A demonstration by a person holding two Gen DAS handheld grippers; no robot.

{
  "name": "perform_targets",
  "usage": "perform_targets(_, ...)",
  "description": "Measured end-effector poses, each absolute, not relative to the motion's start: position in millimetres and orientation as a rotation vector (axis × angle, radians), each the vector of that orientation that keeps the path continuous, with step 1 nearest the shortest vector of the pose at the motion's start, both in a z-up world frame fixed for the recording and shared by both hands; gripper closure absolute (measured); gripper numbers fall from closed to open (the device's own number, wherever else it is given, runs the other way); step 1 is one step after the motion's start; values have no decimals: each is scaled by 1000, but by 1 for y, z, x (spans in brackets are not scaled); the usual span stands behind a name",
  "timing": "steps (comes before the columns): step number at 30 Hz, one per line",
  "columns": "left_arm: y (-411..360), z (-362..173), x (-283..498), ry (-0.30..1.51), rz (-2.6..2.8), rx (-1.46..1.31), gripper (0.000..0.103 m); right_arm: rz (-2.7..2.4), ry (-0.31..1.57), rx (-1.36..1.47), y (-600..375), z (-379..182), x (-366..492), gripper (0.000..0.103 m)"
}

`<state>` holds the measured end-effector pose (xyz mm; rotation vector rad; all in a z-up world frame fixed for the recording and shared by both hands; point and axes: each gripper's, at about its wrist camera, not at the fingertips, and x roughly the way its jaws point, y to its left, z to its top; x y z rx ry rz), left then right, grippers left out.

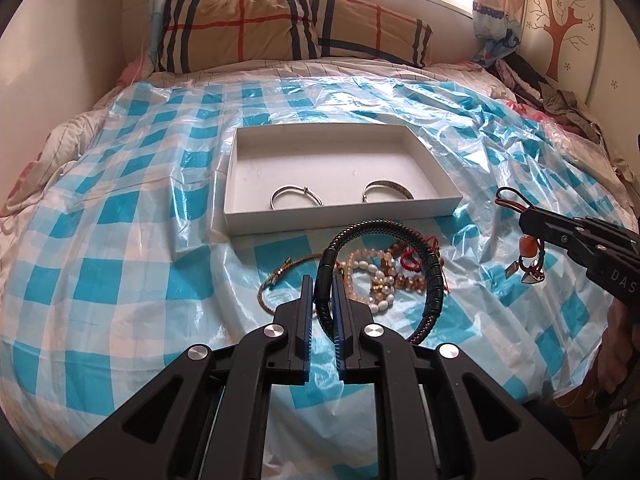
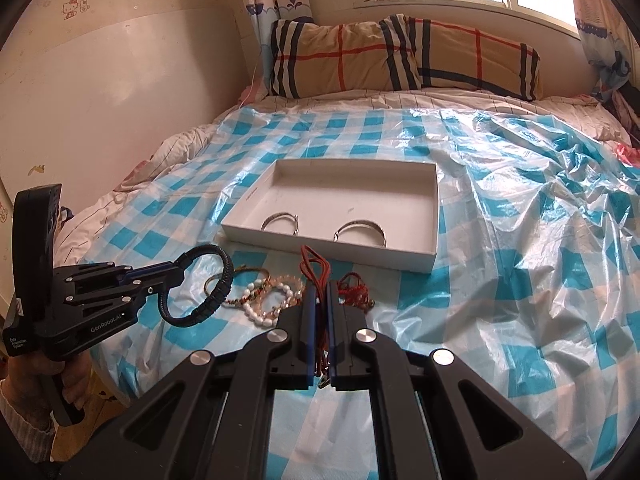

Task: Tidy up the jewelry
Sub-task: 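Carry both bracelets over the white box and open both tools to drop them inside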

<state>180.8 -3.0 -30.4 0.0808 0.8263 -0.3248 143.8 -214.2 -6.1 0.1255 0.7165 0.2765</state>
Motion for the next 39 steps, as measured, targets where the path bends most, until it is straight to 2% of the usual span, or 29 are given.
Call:
perform_targets(15,-21,-30,239,810,-315,57,95,256,678,124,-219,-11,199,97)
perform_targets(34,-49,-65,331,840,-267,47,94,240,683,86,-218,-48,289,96)
perform_targets(35,-49,-69,336,853,-262,46,94,236,697,86,-218,-52,291,91)
perform_targets(36,-49,-72,339,861,-262,44,93,232,707,93,-220,-55,291,80)
perform_targets(39,-44,-75,339,870,-256,44,91,230,701,105,-224,-55,278,74)
